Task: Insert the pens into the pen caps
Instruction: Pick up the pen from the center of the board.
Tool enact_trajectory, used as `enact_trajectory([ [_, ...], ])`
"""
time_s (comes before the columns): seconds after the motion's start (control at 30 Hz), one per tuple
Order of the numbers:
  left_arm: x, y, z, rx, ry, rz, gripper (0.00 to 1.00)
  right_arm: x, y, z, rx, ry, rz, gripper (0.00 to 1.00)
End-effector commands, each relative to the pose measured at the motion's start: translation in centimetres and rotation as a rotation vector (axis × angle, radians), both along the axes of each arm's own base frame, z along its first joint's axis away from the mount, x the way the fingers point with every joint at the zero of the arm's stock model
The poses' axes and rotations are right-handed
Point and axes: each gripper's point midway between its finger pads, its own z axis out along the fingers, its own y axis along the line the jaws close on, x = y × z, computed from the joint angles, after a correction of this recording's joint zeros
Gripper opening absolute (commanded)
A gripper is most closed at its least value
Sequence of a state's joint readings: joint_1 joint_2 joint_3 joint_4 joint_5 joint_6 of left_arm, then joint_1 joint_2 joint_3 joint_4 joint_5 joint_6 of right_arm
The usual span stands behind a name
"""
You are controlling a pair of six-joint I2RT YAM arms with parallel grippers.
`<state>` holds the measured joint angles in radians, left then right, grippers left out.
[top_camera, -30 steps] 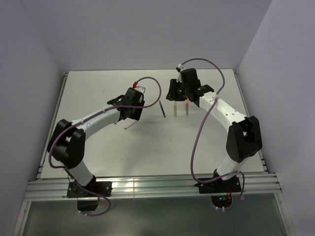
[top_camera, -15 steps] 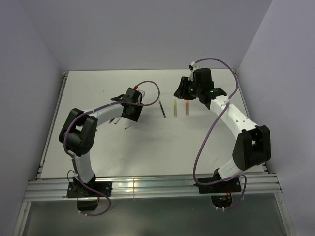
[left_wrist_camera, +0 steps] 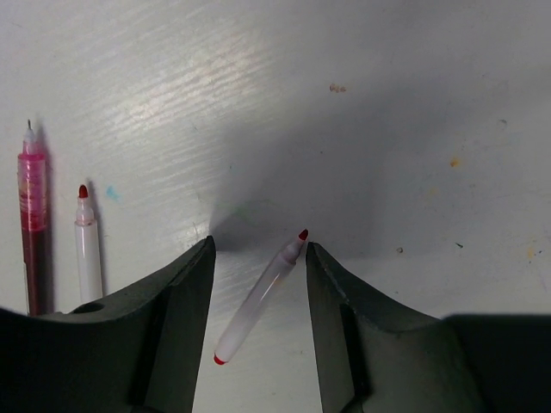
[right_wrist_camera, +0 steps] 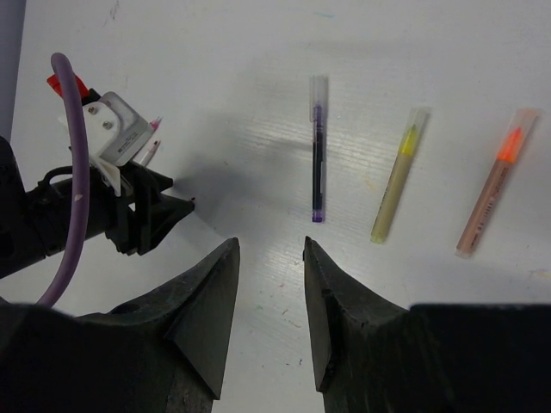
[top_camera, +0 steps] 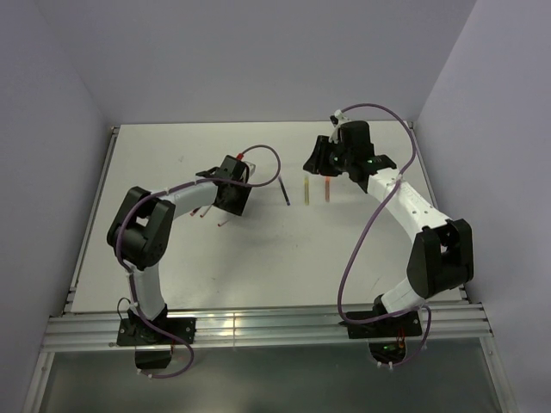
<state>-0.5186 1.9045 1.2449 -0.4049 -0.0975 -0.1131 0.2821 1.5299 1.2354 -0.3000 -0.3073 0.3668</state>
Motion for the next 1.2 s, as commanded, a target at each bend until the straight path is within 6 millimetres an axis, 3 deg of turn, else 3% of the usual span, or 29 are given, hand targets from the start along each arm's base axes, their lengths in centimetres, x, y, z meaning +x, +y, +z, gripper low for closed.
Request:
enact_trajectory([
  [0.0, 0.2, -0.5, -0.3, -0.012, 0.01, -0.017, 0.51, 0.3, -0.1, 2.1, 0.028, -0.066, 0.001, 0.43],
  [0.2, -0.1, -0.3, -1.2, -0.005, 0.035, -0.01, 0.44, 0.3, -0.2, 2.1, 0.031, -0.068, -0.001, 0.43],
  [0.5, -0.7, -0.5, -2.7, -0.006, 0.093, 0.005, 0.25, 0.2, -0.1, 2.2, 0.038, -0.068, 0.011, 0.43],
  [0.67, -1.1, -0.2, -3.2, 0.005, 0.131, 0.046, 0.02, 0.1, 0.2, 2.1, 0.047, -0.067, 0.027, 0.43],
  [0.73, -1.2, -0.2, -3.3, 0.006, 0.14, 0.085, 0.0, 0.1, 0.3, 2.1, 0.051, -0.064, 0.031, 0.43],
  [1.0, -0.2, -0.2, -0.5, -0.052, 0.077, 0.233, 0.0, -0.1, 1.1, 1.7, 0.073, -0.057, 0.074, 0.43],
  [1.17, 0.1, -0.1, 1.6, -0.113, 0.013, 0.335, 0.0, -0.4, 2.8, 1.4, 0.105, -0.05, 0.128, 0.43],
])
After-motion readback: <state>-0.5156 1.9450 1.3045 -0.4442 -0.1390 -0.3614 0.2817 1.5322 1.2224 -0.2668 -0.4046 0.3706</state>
